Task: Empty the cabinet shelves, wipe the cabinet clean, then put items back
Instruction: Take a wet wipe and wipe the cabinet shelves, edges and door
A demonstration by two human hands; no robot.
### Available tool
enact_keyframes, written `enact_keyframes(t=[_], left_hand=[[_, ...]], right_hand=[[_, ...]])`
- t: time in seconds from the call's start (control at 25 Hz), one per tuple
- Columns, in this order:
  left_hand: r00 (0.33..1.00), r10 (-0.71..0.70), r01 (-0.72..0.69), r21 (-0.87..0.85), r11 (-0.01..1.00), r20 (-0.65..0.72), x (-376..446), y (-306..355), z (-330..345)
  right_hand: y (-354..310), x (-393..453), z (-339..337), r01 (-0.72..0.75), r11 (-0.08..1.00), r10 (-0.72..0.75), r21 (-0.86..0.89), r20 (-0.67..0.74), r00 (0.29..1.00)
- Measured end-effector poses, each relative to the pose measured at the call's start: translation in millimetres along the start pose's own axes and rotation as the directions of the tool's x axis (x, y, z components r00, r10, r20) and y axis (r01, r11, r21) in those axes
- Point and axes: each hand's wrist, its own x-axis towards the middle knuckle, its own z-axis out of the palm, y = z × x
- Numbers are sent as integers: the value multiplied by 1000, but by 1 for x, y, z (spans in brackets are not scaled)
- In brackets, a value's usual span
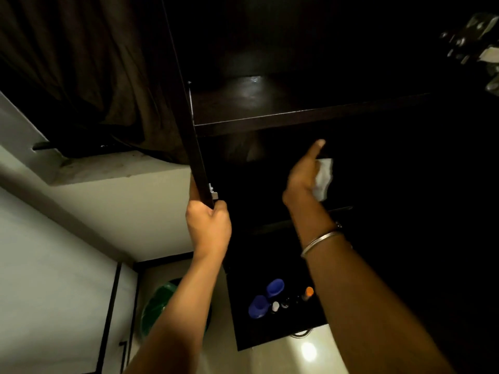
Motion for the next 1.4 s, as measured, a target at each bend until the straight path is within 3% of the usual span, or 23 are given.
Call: enact_keyframes(t=[0.12, 0.2, 0.28, 0.4, 0.48, 0.52, 0.56, 0.64, 0.72, 0.8, 0.88, 1.08, 1.16, 1.28, 1.32, 1.4], left_hand=[[1000, 13, -13, 12, 1000, -17, -1, 2, 1], [1000, 22, -22, 10, 1000, -7, -1, 1, 2], [1000, 20, -19, 4, 1000, -12, -1, 2, 3], [1000, 12, -12, 4, 1000, -17, -1, 3, 3], [1000, 9, -8, 10, 1000, -11, -1, 3, 2], [1000, 7, -7, 10, 1000, -11, -1, 3, 2], [1000, 7, -7, 13, 1000, -17, 0, 3, 2], [1000, 6, -5, 28, 1000, -31, -1, 3, 2], [1000, 10, -9, 32, 999, -24, -1, 1, 2], [1000, 15, -15, 35, 999, -3, 0, -2, 2], [1000, 18, -18, 18, 1000, 21, 1, -2, 3], [999, 35, -35, -14, 999, 6, -2, -1, 4], [999, 41, -41, -16, 999, -2, -2, -2, 5], [999, 51, -51, -18, 999, 1, -1, -1, 5], [998, 54, -54, -22, 998, 7, -2, -1, 4], [999, 54, -53, -25, 998, 3, -2, -1, 4]], right_hand=[[5, 49, -5, 160, 986, -163, -54, -63, 985], [24, 62, -7, 230, 909, -241, -348, 12, 971], [49, 61, -15, 324, 674, -289, -664, 166, 943], [75, 39, -22, 513, 319, -359, -797, 400, 843], [87, 4, -17, 660, 259, -424, -705, 531, 734], [95, -16, -15, 756, 254, -445, -603, 622, 645], [106, -34, -12, 858, 240, -447, -454, 733, 513], [113, -57, -9, 934, 322, -333, -158, 904, 268], [102, -46, -5, 922, 372, -190, -109, 963, 191], [86, -17, -12, 946, 270, -122, -178, 968, 217], [72, 16, -32, 951, 217, -194, -219, 945, 262], [36, 95, -79, 854, 49, -397, -517, 775, 492], [22, 118, -87, 795, 40, -453, -605, 698, 554], [34, 122, -96, 676, 102, -411, -730, 588, 697], [47, 119, -98, 648, 117, -437, -753, 547, 714], [79, 103, -106, 631, -25, -496, -775, 558, 665]])
